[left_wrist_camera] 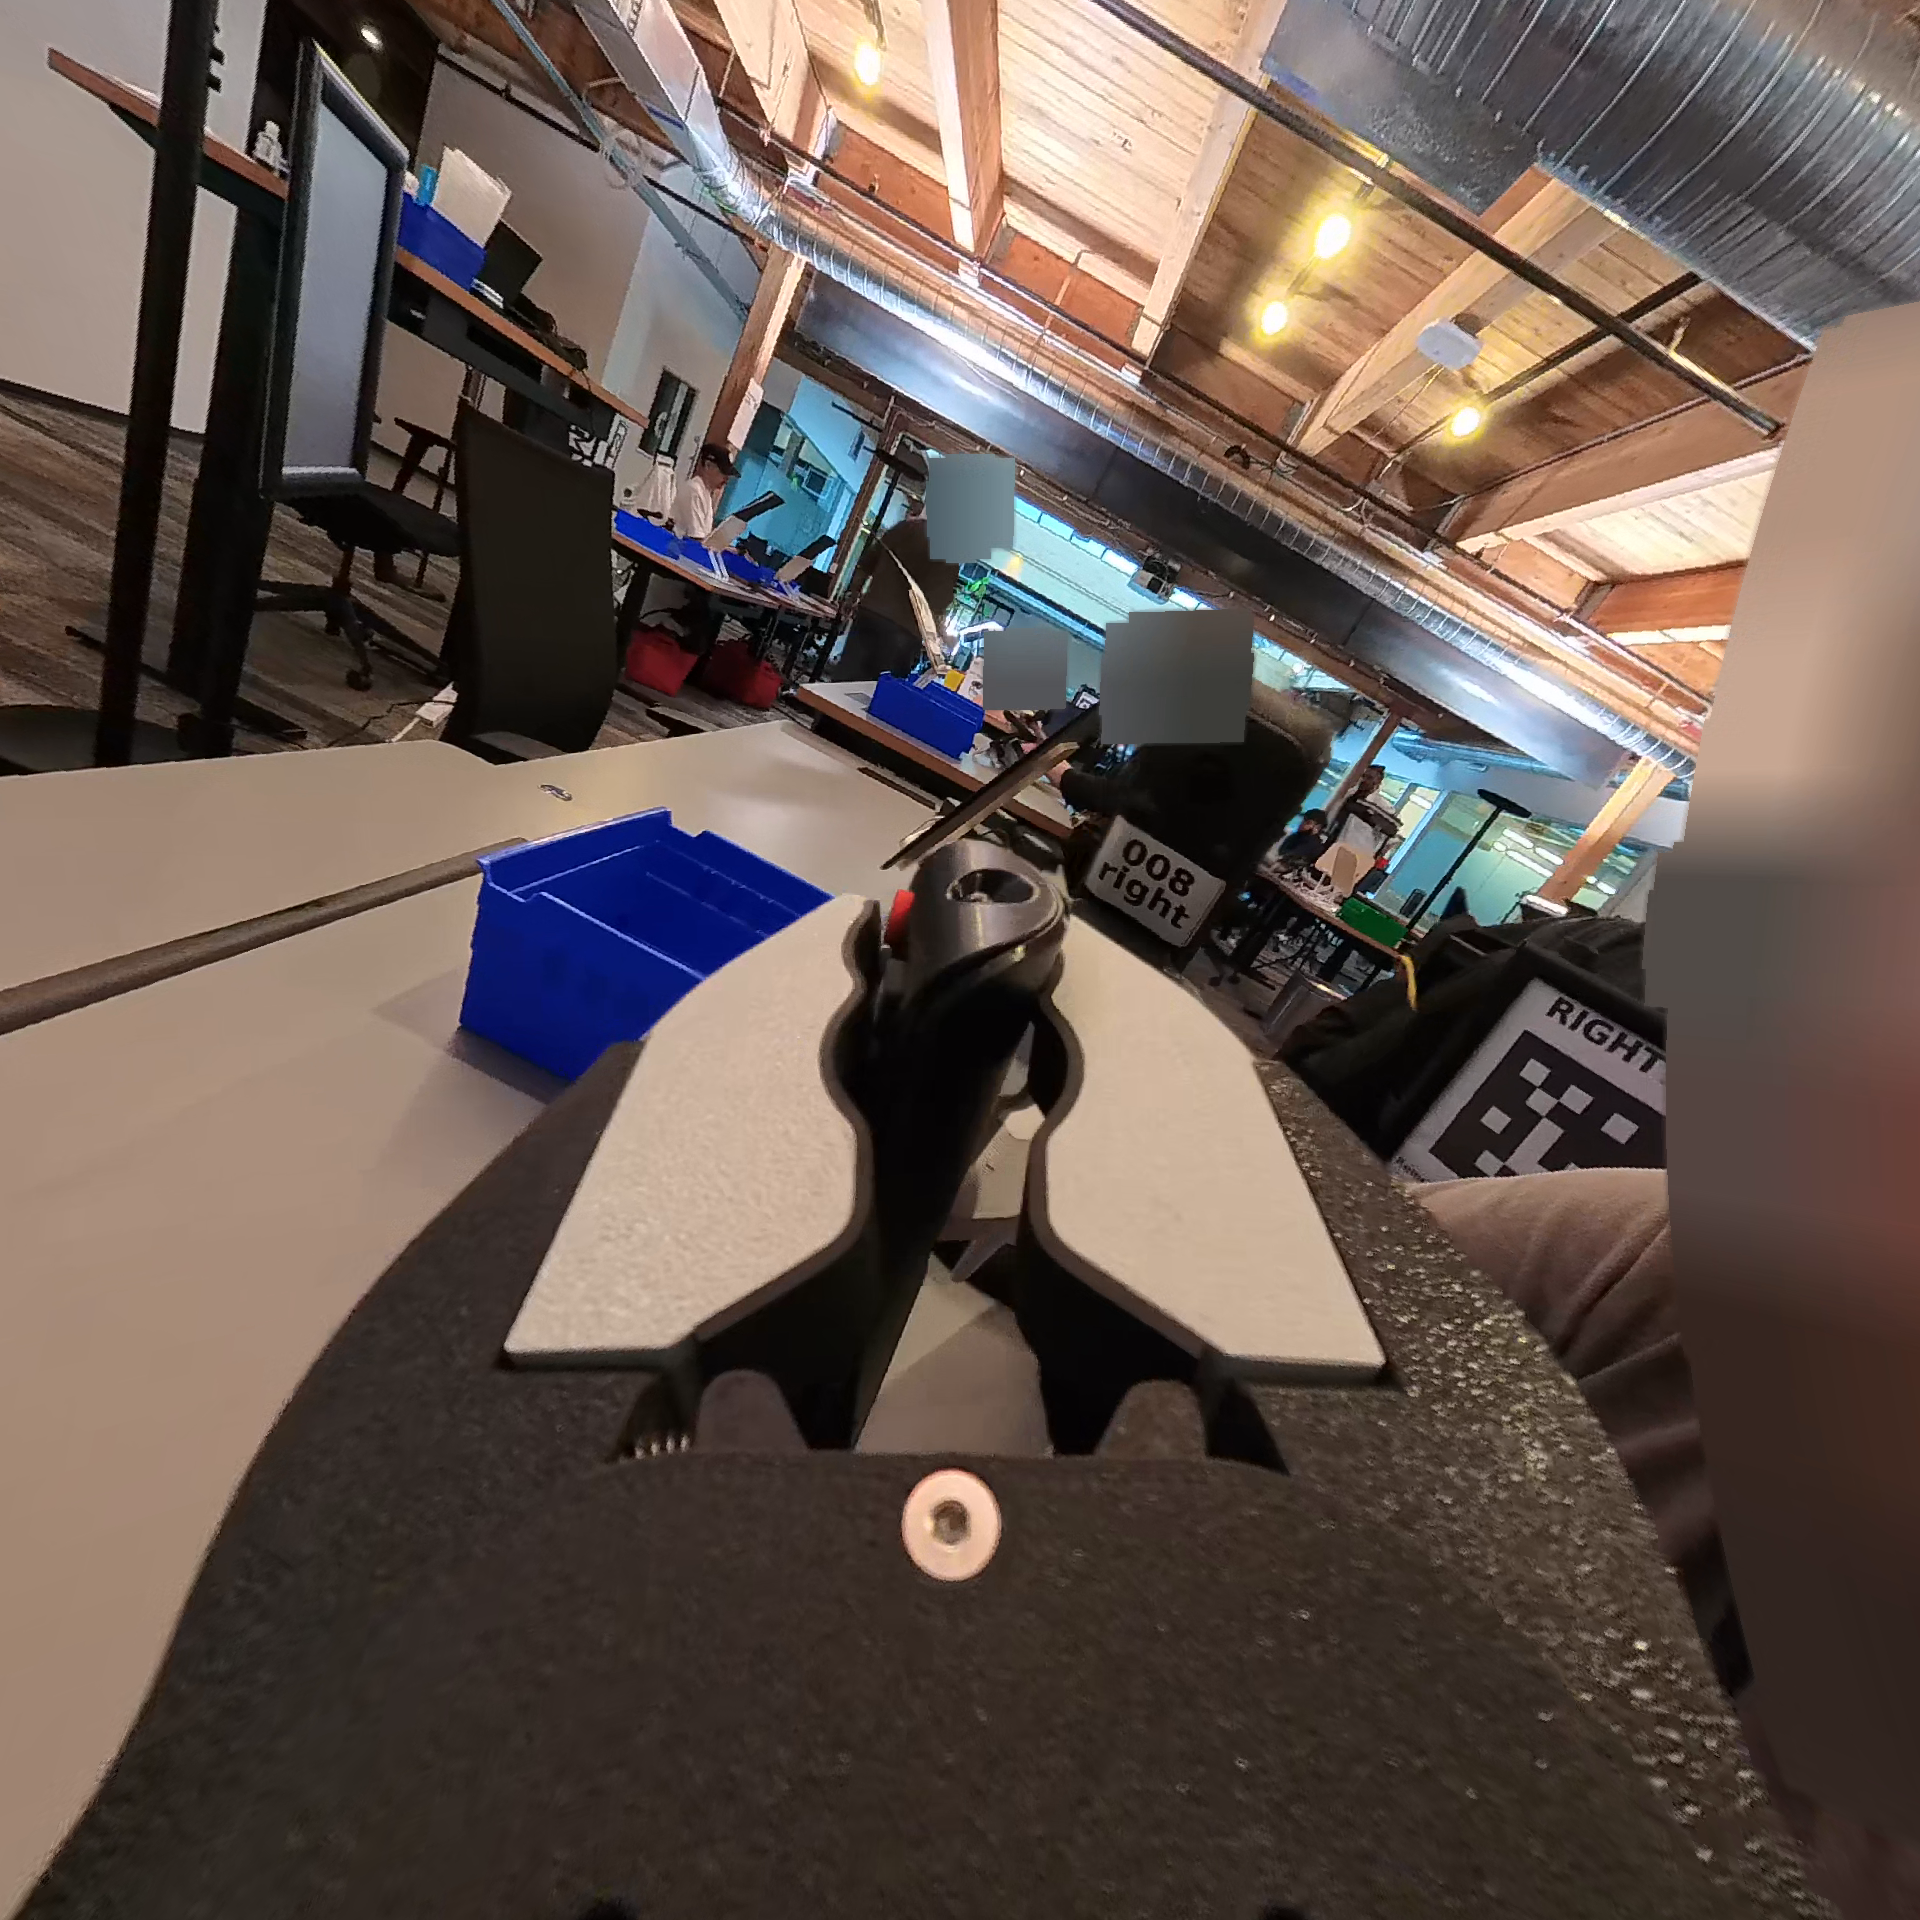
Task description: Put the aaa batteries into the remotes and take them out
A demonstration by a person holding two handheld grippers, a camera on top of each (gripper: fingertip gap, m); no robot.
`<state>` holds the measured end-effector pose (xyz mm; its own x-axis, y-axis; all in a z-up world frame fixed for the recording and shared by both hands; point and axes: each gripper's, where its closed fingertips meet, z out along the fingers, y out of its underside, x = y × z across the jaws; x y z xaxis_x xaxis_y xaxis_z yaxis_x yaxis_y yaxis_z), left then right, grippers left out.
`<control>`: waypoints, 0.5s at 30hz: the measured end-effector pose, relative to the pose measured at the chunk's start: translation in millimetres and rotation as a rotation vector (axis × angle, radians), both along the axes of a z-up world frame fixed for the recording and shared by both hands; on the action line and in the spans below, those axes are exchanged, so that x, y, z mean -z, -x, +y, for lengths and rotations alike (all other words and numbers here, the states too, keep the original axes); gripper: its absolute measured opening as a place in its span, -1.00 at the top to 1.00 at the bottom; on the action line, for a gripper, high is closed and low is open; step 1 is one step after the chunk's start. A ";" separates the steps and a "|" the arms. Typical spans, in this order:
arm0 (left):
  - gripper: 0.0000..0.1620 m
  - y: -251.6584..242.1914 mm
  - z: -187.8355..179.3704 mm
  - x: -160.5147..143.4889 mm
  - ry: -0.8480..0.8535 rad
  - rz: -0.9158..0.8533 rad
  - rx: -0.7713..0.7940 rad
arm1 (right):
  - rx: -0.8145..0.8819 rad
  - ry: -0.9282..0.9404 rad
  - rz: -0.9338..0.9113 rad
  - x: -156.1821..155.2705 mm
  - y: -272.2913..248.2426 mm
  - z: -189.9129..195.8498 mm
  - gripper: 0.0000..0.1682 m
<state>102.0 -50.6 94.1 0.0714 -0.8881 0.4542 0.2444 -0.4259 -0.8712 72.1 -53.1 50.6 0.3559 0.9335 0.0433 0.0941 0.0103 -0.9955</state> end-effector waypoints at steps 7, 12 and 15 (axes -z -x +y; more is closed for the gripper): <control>0.69 0.7 -1.8 -1.9 0.010 -0.010 0.012 | -0.010 -0.012 -0.032 0.0 1.1 -2.5 0.64; 0.69 0.6 -1.5 -1.1 0.017 -0.008 0.011 | -0.017 -0.017 -0.041 1.1 1.3 -2.2 0.64; 0.69 0.6 -2.1 -1.7 0.021 -0.010 0.014 | -0.025 -0.012 -0.044 1.2 1.5 -3.0 0.64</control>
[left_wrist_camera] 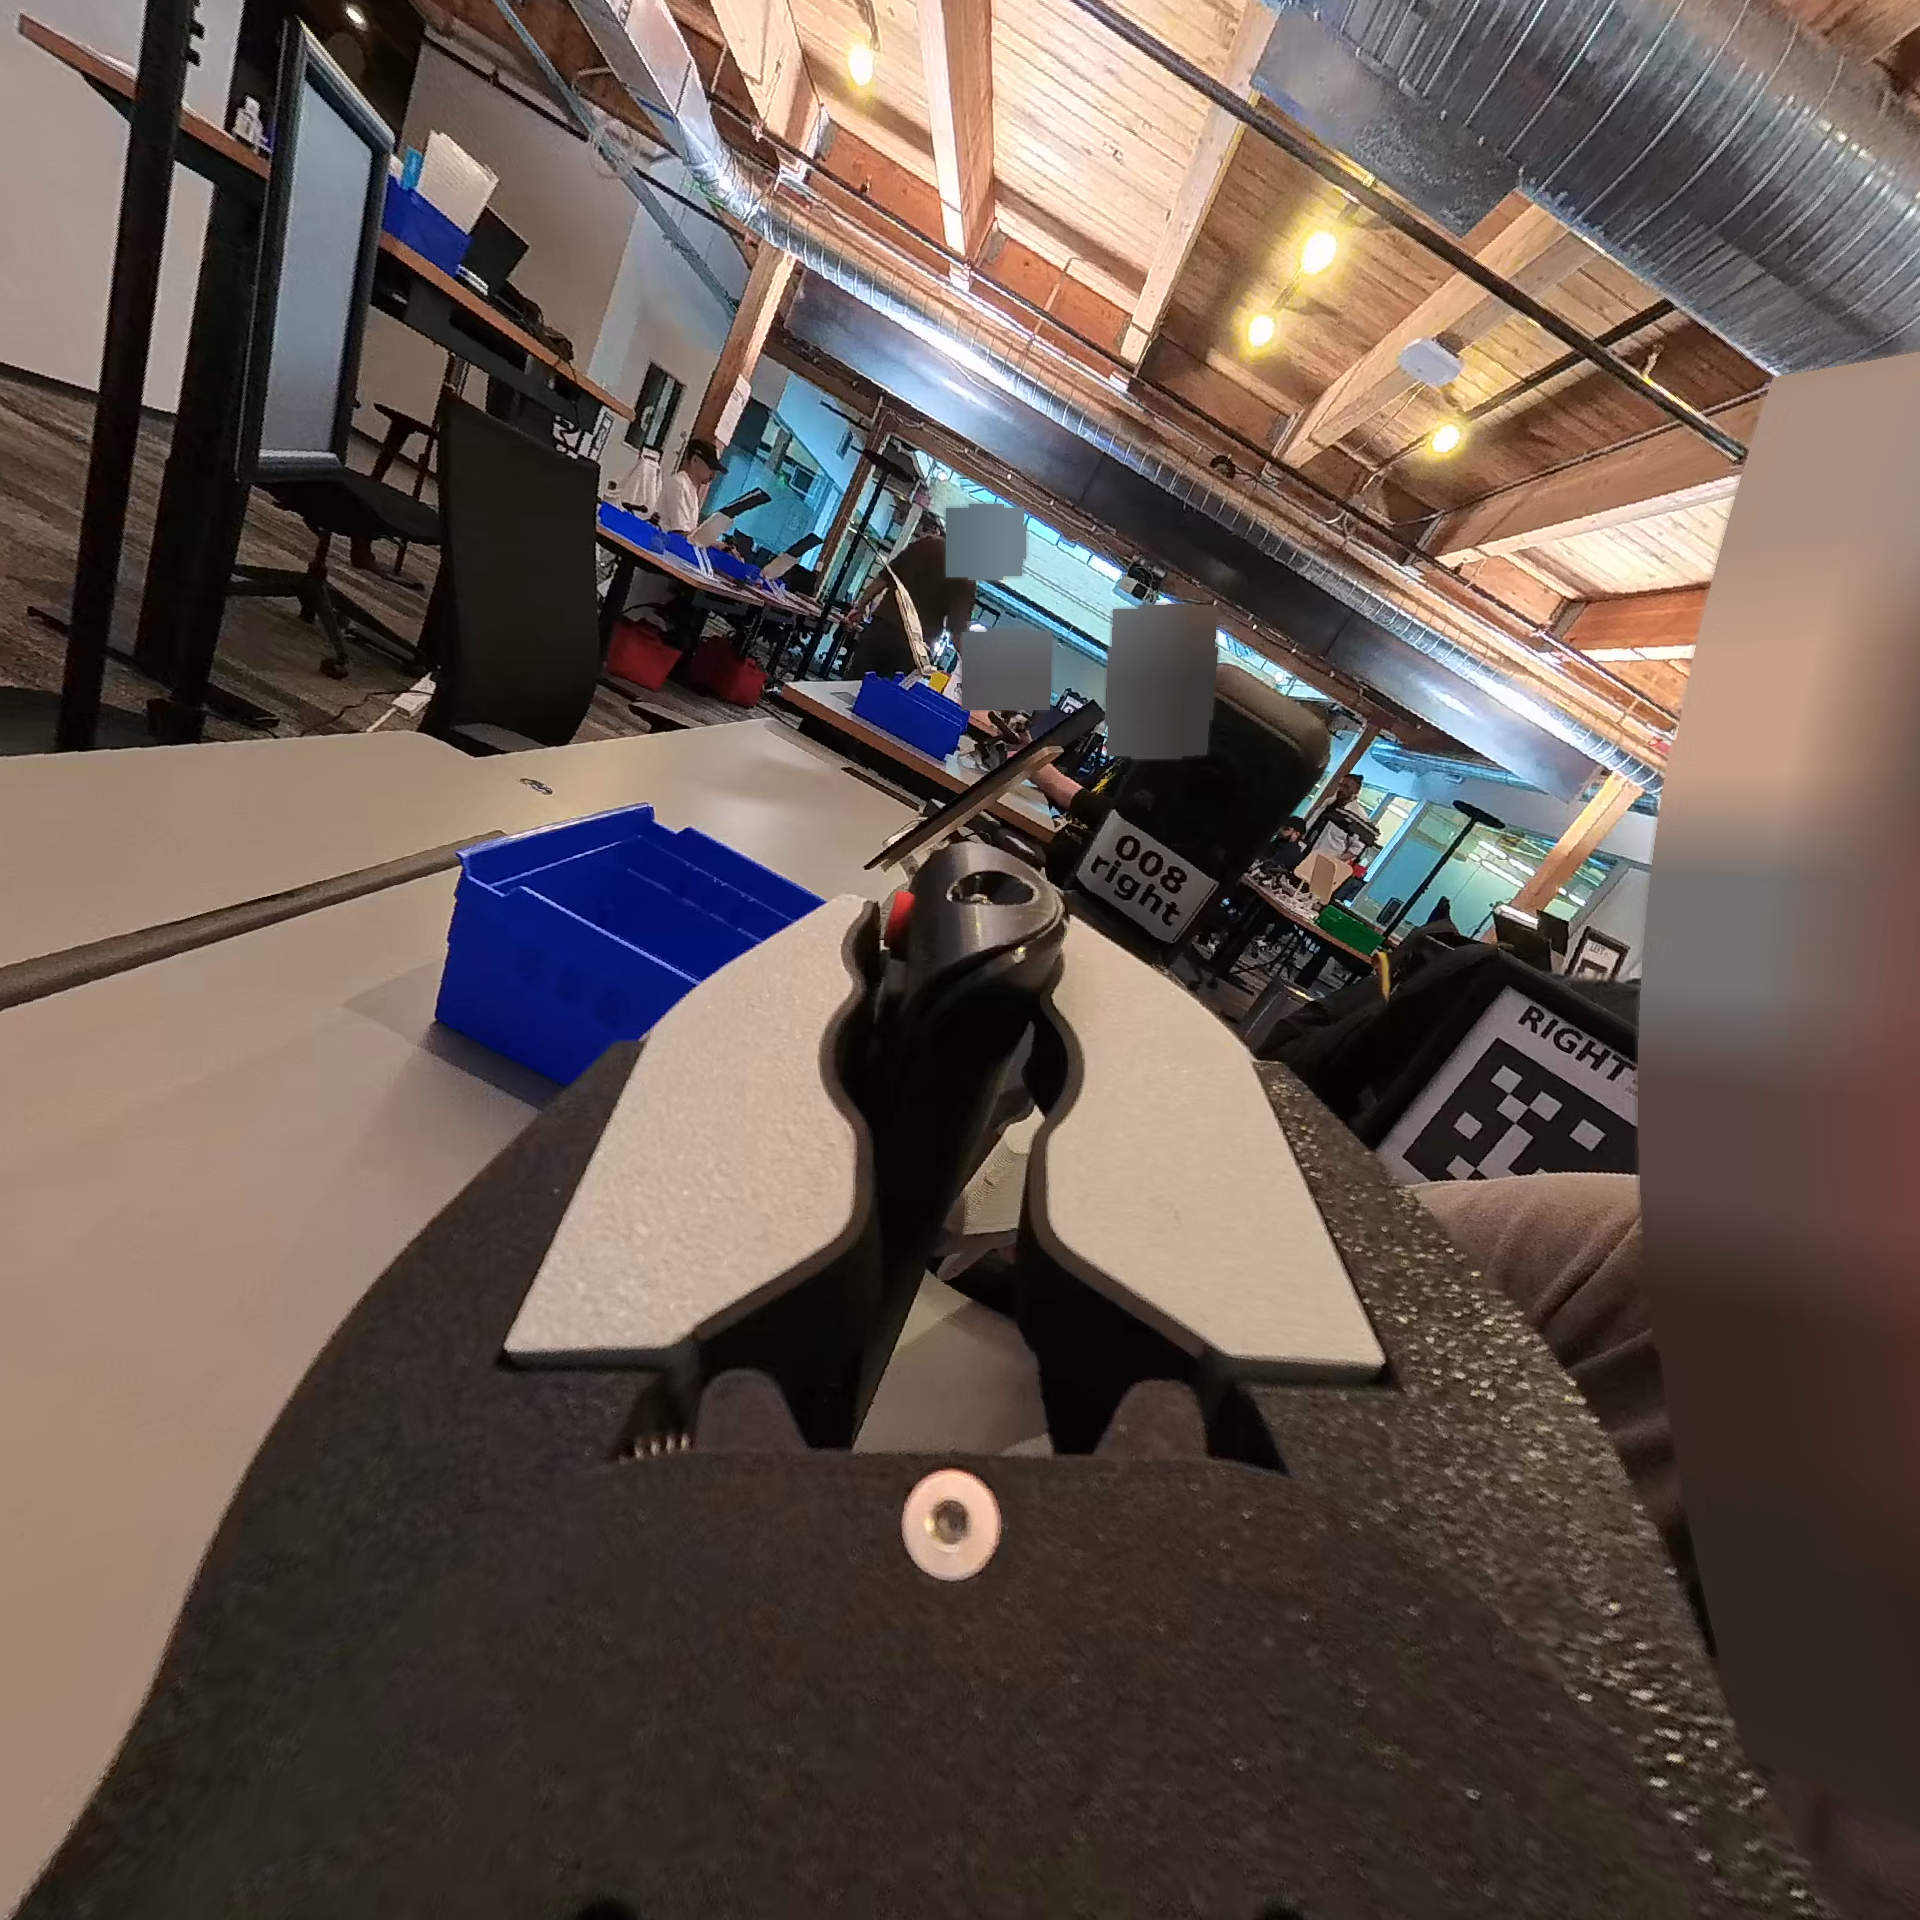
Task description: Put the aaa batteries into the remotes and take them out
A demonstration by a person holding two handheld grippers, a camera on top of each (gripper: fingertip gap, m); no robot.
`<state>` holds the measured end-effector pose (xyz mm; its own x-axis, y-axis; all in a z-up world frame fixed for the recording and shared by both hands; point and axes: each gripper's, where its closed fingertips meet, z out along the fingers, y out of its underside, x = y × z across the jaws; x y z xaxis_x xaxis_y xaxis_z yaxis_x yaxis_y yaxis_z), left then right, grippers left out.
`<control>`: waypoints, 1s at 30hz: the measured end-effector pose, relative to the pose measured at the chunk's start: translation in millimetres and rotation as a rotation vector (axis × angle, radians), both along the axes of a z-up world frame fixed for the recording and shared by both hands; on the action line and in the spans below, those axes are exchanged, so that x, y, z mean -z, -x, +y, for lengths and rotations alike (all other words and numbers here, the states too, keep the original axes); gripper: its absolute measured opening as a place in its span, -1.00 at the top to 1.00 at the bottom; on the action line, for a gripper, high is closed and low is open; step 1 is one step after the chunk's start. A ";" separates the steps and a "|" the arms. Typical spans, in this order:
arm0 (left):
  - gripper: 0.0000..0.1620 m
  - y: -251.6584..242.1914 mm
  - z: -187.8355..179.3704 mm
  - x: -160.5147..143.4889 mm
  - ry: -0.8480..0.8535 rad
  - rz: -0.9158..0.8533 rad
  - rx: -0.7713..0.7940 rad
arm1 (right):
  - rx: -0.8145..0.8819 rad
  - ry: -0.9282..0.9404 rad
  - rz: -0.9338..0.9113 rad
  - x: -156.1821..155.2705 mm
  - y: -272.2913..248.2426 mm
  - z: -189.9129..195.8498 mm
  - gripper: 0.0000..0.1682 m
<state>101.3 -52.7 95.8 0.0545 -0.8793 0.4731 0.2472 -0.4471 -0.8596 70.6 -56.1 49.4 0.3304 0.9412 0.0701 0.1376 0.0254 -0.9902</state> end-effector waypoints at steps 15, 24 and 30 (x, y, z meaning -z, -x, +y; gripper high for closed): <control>0.68 -0.1 1.0 2.0 0.014 0.003 0.004 | -0.004 0.003 -0.036 3.9 0.8 0.3 0.63; 0.67 7.5 -6.7 -15.7 -0.063 -0.012 -0.002 | -0.011 -0.065 -0.071 8.7 11.7 -7.0 0.57; 0.69 11.8 -2.2 -14.3 0.079 -0.078 0.061 | -0.136 0.158 0.055 2.6 14.4 -16.4 0.59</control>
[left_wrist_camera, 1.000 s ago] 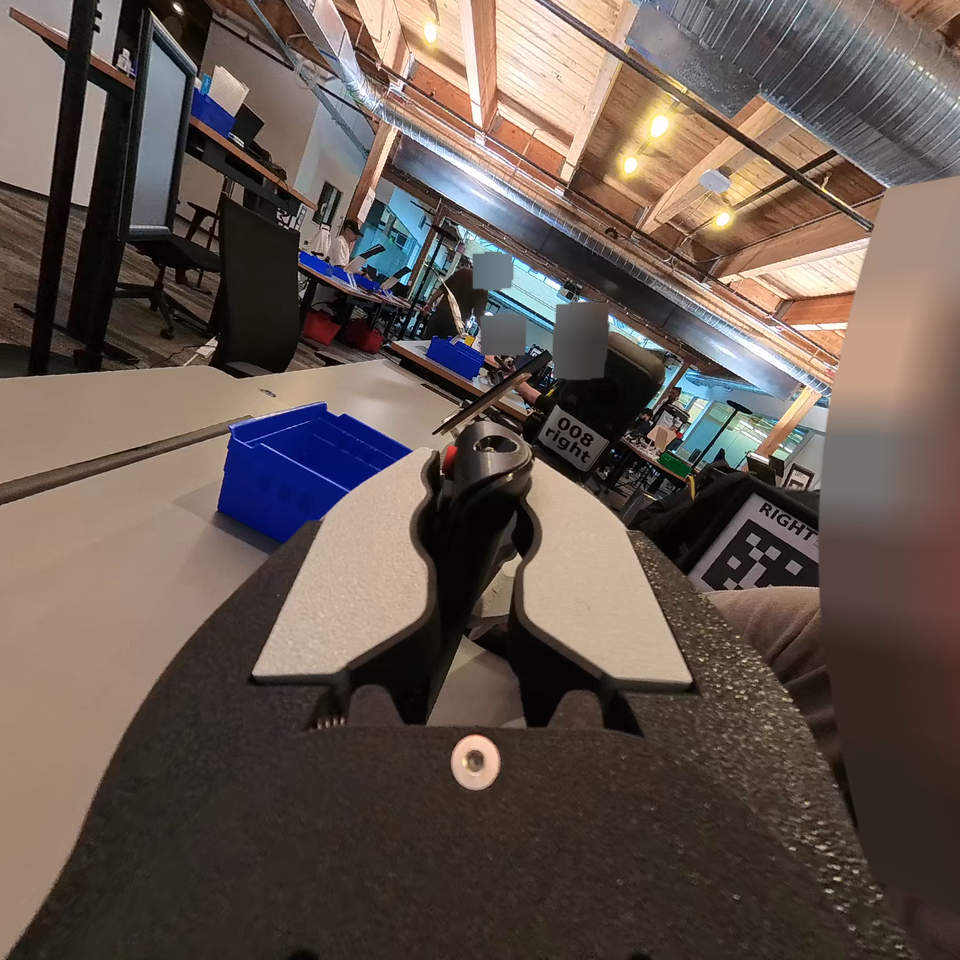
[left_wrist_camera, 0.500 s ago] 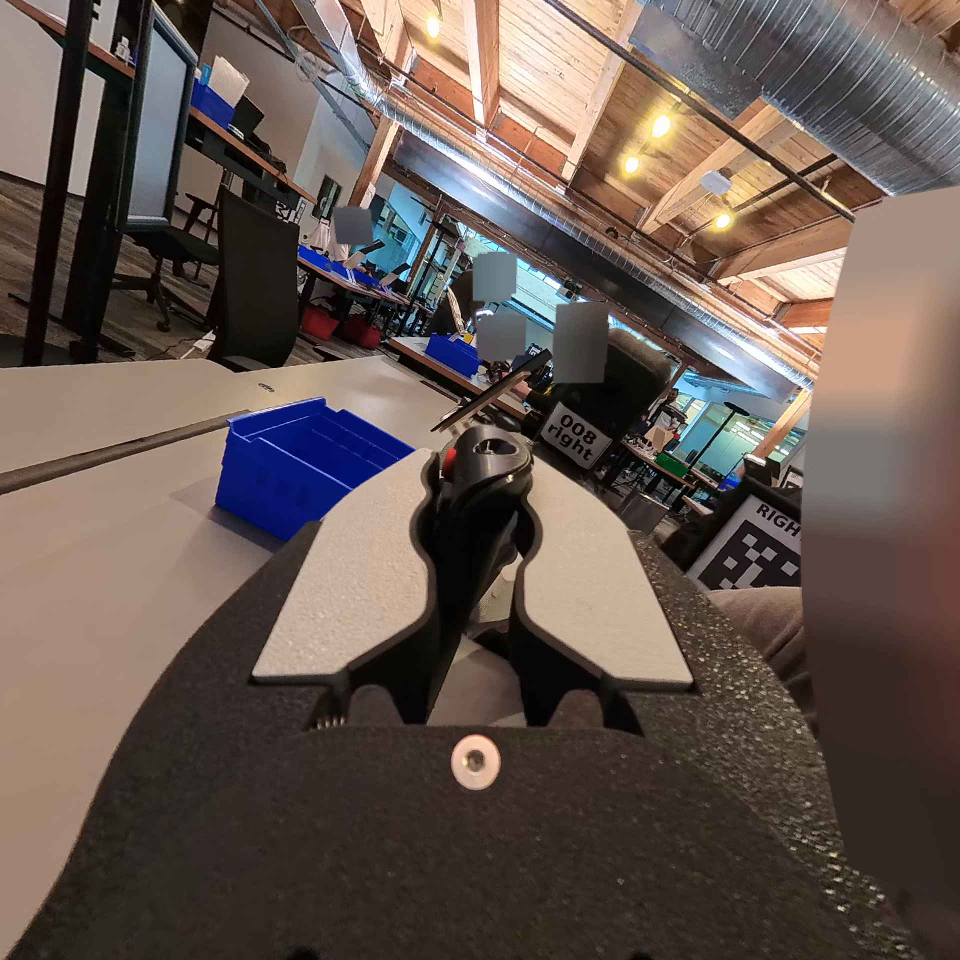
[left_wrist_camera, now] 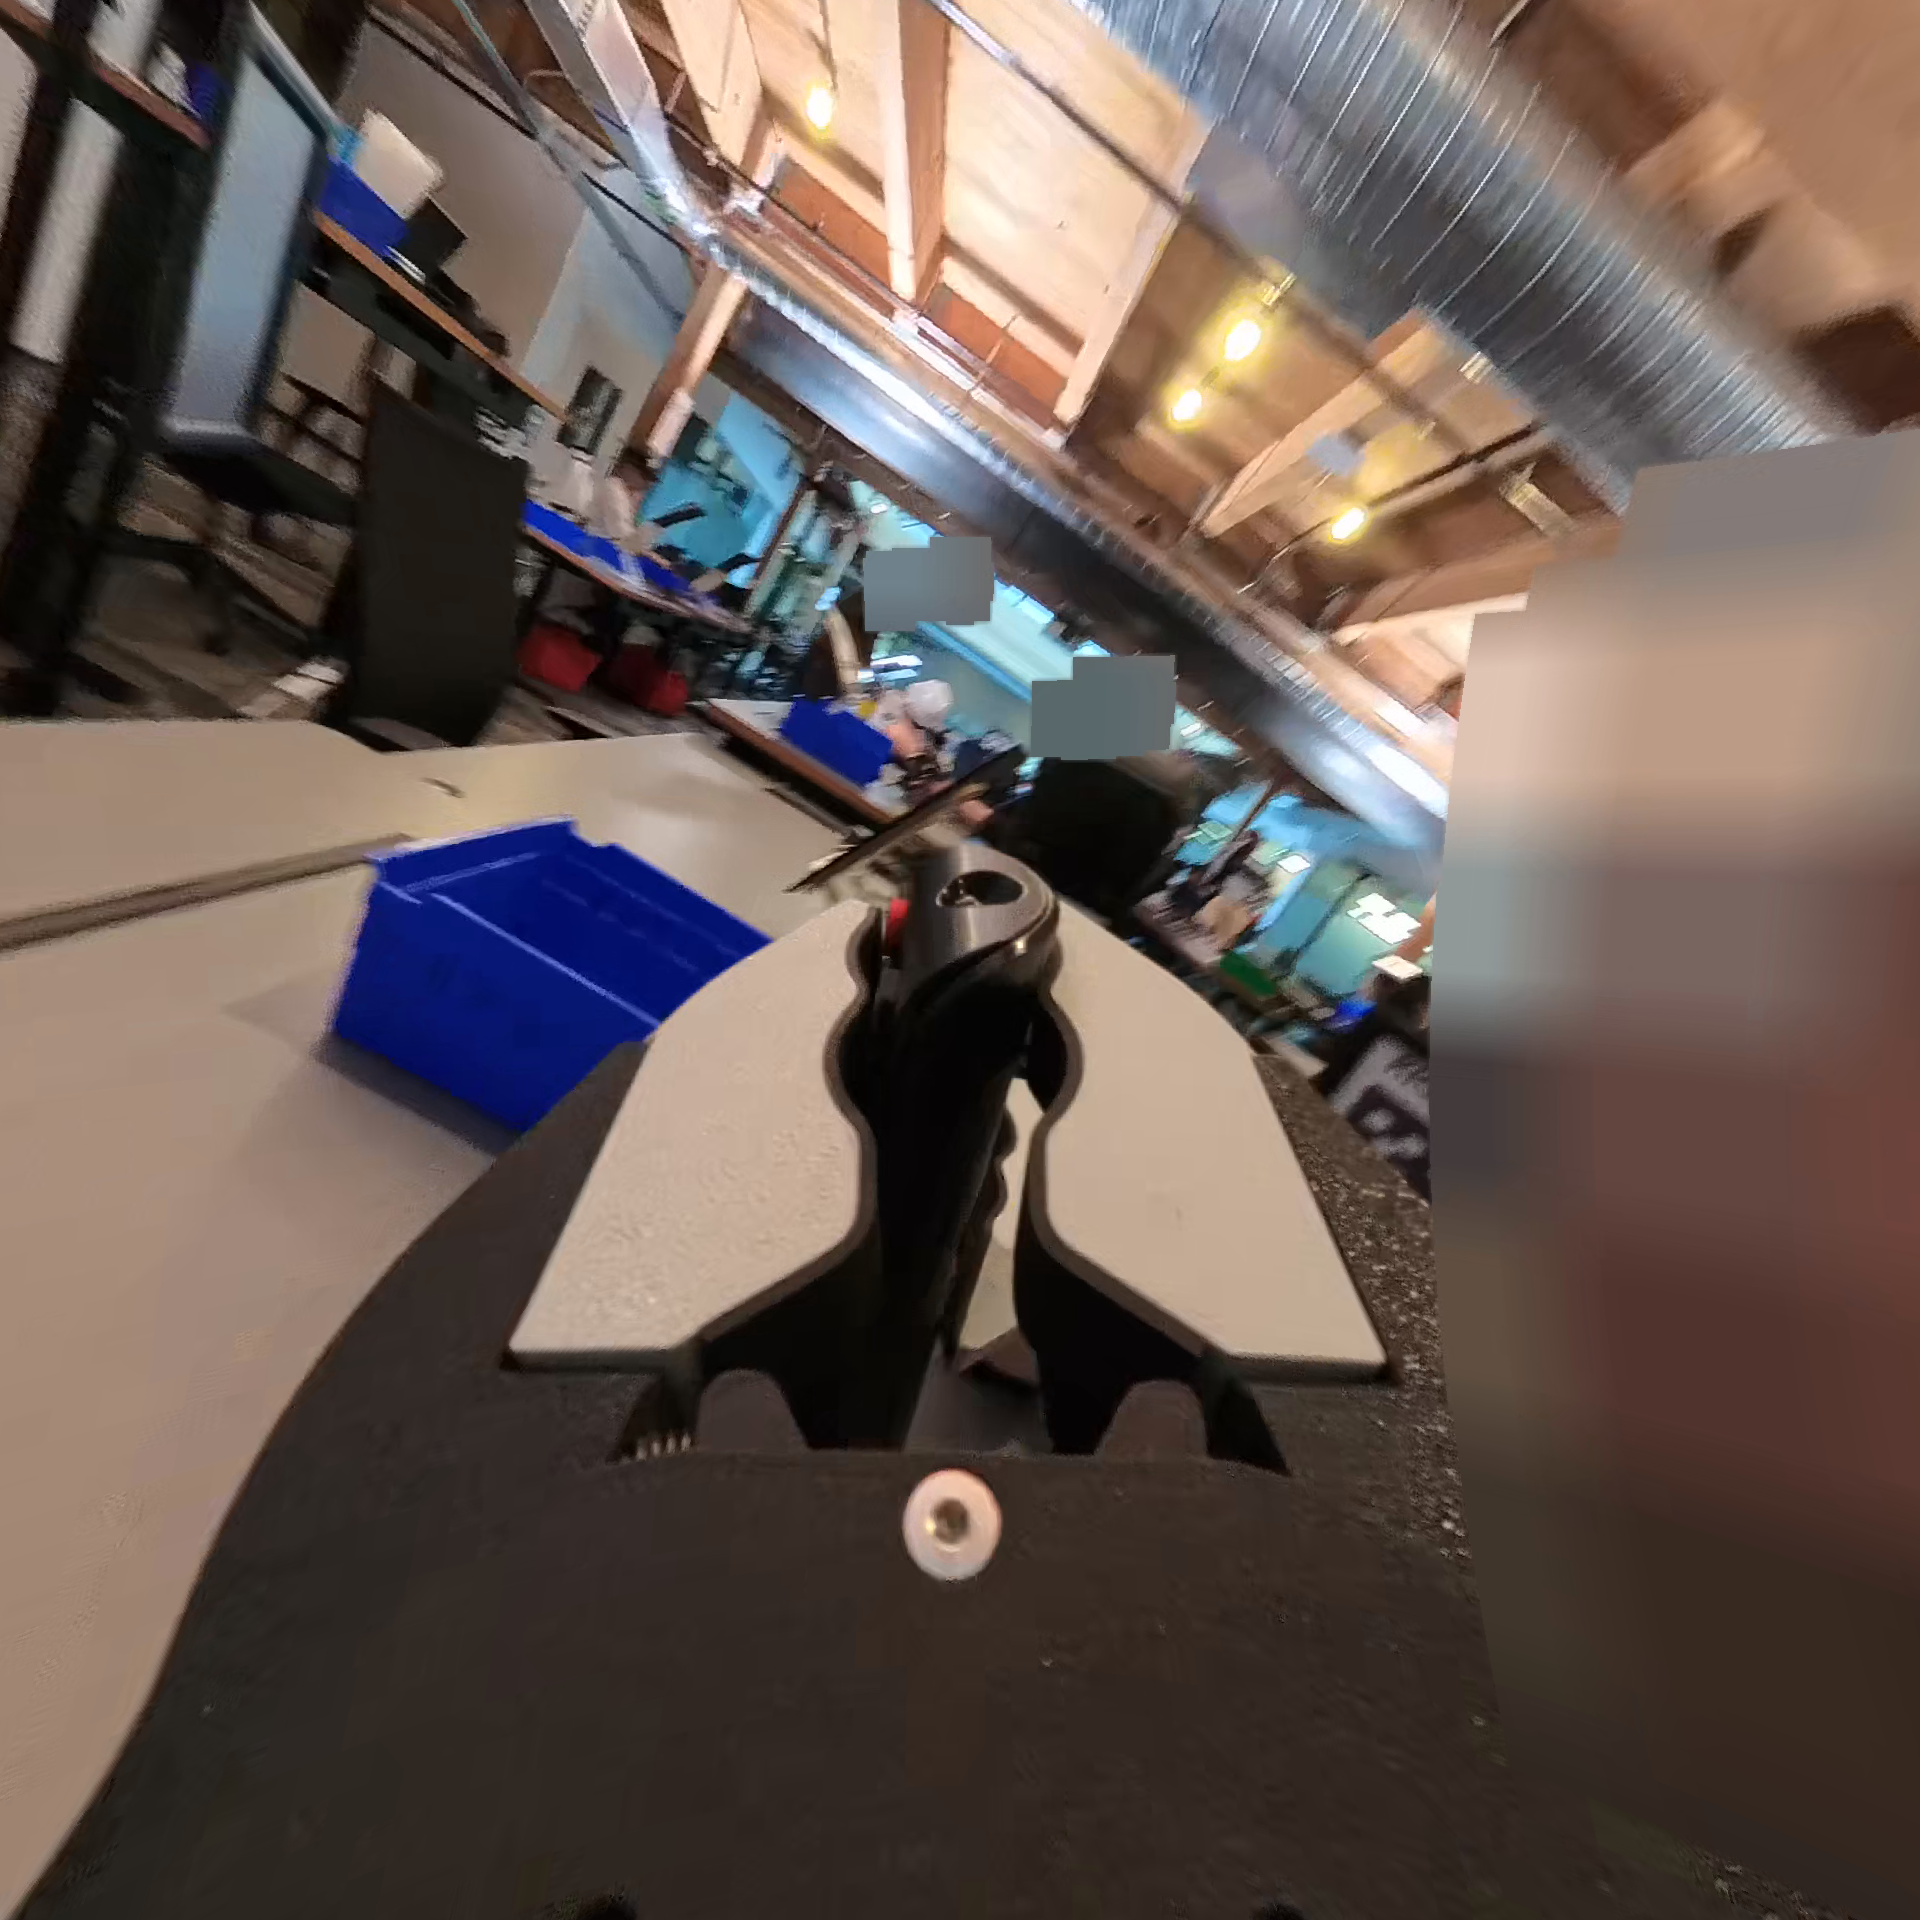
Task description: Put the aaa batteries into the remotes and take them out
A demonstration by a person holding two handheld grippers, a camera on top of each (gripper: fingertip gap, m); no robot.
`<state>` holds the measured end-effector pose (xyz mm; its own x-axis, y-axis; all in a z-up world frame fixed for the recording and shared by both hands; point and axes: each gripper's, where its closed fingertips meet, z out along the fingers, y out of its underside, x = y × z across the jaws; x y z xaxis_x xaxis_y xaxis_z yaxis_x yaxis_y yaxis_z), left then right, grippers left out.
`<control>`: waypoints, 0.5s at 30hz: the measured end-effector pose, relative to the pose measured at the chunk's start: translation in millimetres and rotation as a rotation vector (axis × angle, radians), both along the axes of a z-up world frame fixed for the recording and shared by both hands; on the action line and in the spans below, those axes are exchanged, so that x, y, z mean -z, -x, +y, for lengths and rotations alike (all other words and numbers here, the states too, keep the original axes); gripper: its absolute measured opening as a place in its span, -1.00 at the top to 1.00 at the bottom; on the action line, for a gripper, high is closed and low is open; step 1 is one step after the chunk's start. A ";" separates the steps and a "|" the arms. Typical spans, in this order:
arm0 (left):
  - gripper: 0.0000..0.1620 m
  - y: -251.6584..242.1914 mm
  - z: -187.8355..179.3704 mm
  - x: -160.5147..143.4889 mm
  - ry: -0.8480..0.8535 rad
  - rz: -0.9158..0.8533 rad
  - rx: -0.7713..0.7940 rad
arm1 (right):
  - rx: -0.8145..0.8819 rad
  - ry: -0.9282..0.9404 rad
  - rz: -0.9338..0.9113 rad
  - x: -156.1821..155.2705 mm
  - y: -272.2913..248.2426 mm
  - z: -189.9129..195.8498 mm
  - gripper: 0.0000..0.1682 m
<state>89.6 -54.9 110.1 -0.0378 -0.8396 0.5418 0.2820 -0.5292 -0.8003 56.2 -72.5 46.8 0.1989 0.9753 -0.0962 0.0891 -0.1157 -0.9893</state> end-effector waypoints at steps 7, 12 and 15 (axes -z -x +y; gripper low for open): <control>0.70 6.6 16.0 7.1 0.151 -0.085 -0.001 | -0.052 0.221 0.135 -10.4 -10.2 6.0 0.68; 0.70 14.9 22.3 2.3 0.152 -0.146 -0.038 | -0.050 0.268 0.169 -12.5 -11.2 7.2 0.65; 0.70 12.1 15.6 -2.8 0.073 -0.123 -0.040 | -0.083 0.248 0.225 -17.6 -9.7 4.5 0.57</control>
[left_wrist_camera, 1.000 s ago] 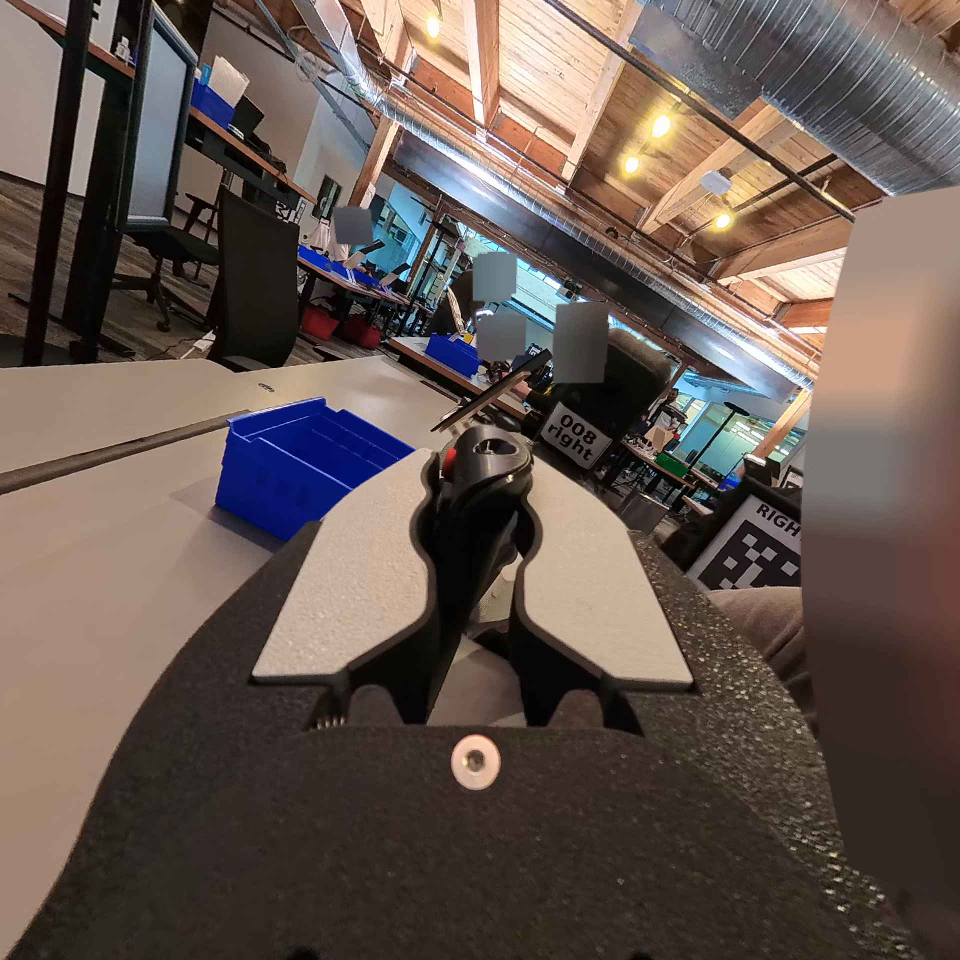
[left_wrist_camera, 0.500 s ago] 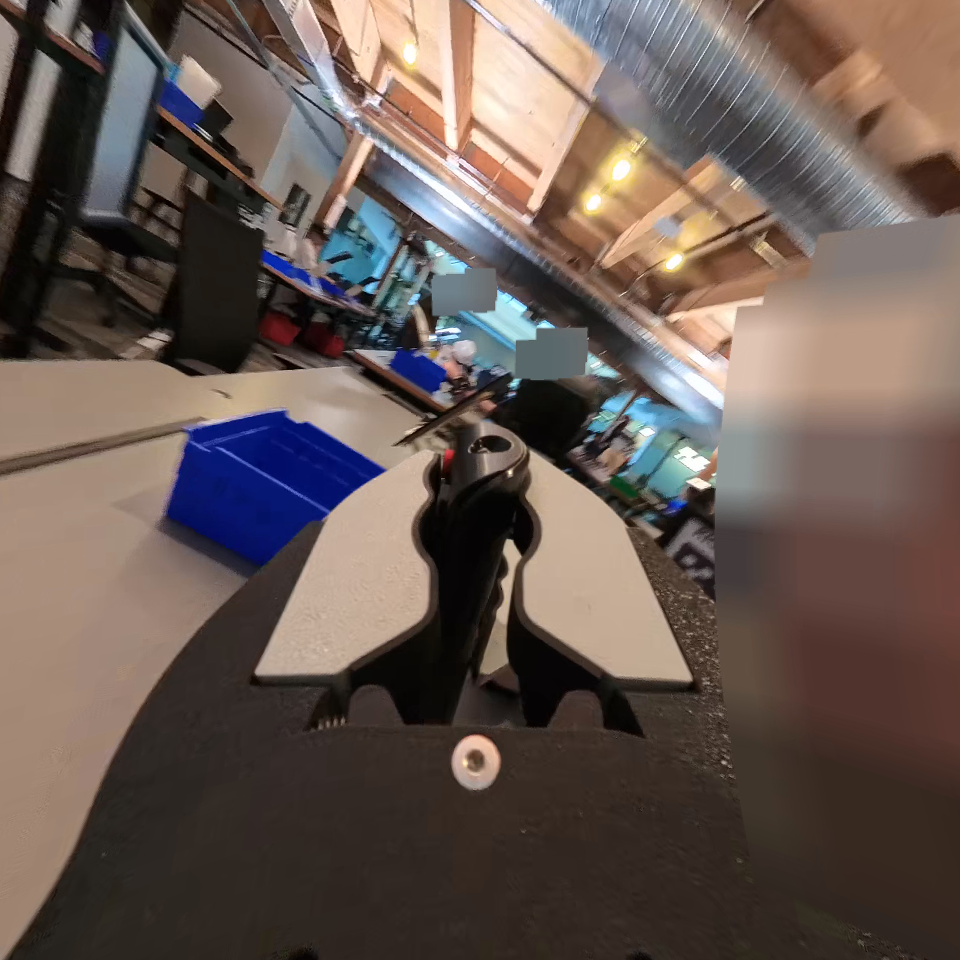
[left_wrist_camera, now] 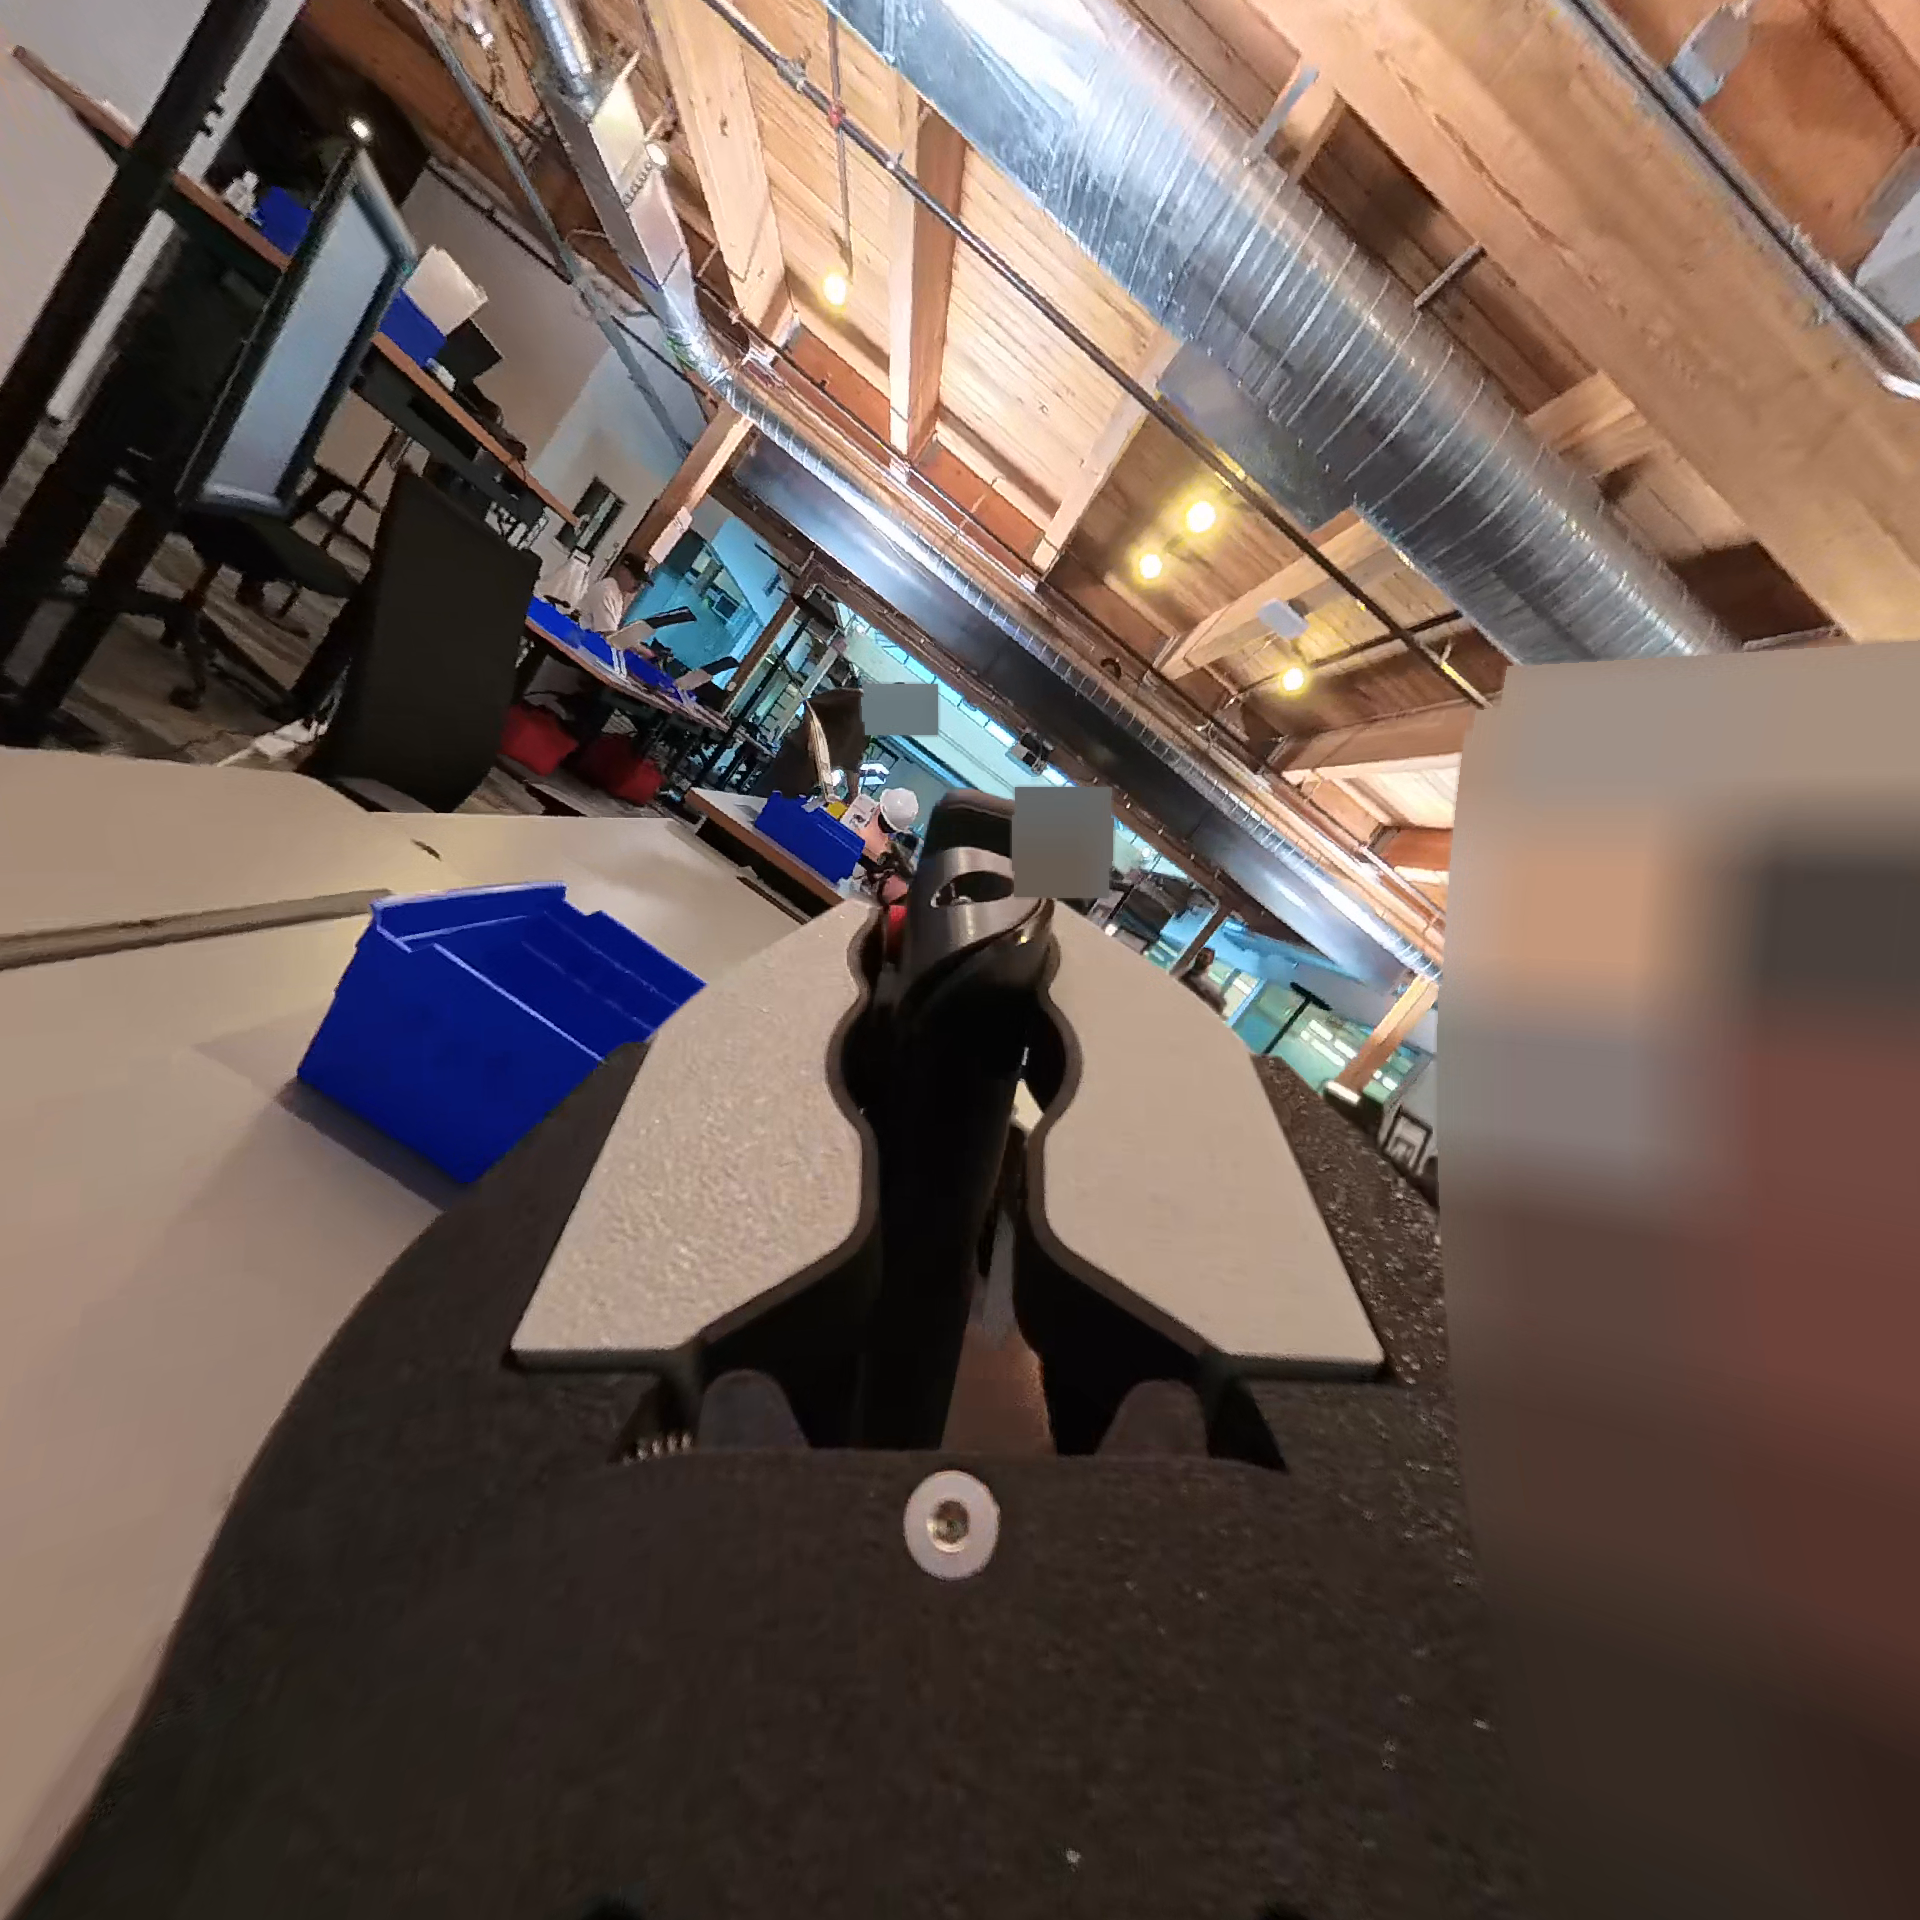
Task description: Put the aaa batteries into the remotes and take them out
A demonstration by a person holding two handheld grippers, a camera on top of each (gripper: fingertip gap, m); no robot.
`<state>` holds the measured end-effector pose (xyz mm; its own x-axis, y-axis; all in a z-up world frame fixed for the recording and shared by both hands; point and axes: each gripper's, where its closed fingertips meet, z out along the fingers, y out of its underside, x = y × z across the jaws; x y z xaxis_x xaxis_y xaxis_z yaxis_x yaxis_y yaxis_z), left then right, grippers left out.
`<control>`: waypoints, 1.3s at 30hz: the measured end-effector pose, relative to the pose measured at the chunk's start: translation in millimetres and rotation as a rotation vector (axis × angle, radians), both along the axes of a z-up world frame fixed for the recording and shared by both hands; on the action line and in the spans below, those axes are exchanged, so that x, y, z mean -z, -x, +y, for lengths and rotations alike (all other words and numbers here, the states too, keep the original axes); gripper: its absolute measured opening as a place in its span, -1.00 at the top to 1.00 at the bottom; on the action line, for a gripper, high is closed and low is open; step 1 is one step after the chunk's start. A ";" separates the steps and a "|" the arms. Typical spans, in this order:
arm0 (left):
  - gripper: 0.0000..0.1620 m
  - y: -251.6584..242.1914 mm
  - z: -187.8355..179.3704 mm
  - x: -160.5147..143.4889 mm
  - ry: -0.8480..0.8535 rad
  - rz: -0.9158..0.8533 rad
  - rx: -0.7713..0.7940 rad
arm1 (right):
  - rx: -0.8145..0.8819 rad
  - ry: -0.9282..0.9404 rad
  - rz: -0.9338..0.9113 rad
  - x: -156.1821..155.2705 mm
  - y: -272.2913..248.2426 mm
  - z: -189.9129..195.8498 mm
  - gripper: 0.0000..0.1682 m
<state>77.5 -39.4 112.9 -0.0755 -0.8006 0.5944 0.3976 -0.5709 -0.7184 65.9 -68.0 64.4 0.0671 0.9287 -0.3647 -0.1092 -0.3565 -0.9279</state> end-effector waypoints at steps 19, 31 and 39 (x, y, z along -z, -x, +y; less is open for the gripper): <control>0.71 23.9 -24.2 -44.1 -0.263 -0.095 -0.118 | 0.046 -0.073 0.167 4.9 11.6 -6.1 0.26; 0.71 33.0 -1.7 -32.8 -0.162 -0.117 -0.223 | 0.111 -0.161 0.090 29.0 23.5 -12.5 0.65; 0.33 28.6 -10.9 -34.7 -0.242 0.023 -0.027 | -0.351 0.270 0.257 18.2 21.3 -29.2 0.71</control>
<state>48.9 -50.3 147.6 -0.0408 -0.9213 0.3868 0.3923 -0.3708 -0.8418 44.5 -97.2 46.2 -0.3554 0.7495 -0.5585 -0.1520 -0.6359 -0.7567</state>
